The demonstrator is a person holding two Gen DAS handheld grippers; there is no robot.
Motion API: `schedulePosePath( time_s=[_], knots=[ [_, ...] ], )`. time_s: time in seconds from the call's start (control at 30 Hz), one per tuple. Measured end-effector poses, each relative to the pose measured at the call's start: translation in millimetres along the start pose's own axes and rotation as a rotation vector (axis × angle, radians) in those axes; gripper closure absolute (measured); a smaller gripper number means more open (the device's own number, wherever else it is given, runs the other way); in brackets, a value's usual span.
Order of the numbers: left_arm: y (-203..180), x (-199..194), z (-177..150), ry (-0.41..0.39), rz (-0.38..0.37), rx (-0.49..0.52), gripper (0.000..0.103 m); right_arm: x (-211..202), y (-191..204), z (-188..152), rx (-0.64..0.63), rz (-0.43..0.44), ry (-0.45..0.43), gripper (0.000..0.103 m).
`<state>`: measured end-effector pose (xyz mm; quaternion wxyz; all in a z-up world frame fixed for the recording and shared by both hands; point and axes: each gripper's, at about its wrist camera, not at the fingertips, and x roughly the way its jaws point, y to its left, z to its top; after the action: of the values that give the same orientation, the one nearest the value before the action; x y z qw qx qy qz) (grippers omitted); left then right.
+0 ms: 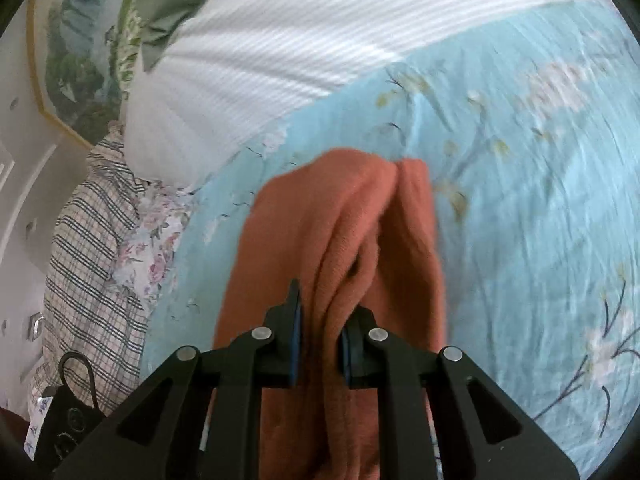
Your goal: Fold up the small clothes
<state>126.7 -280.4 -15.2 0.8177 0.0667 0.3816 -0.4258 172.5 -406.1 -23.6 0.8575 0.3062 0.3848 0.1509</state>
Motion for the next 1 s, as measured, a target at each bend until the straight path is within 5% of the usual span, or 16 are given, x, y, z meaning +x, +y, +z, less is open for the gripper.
schedulePosePath(
  time_s=[0.4,0.5,0.7,0.73,0.87,1.0],
  knots=[
    [-0.5,39.0,-10.0,0.067,0.0,0.011,0.092,3.0,-13.1,-7.8,-0.009,-0.044,0.0,0.08],
    [0.2,32.8,-10.8,0.069,-0.013,-0.002,0.085,3.0,-11.3,-4.4,0.007,-0.047,-0.009,0.066],
    [12.0,0.1,-18.8,0.062,-0.04,-0.049,0.065,-3.4,-11.8,-2.1,0.029,-0.057,-0.042,0.065],
    [18.3,-10.6,-21.1,0.049,-0.035,-0.055,0.059,-6.2,-11.5,-3.9,0.031,-0.067,-0.048,0.061],
    [43.4,-38.2,-24.9,0.012,0.034,-0.091,0.032,-23.4,-8.1,-14.8,0.022,-0.118,-0.095,0.018],
    [75.2,-55.7,-27.1,-0.009,0.09,-0.135,0.026,-34.5,-1.5,-23.9,-0.006,-0.163,-0.102,0.016]
  ],
)
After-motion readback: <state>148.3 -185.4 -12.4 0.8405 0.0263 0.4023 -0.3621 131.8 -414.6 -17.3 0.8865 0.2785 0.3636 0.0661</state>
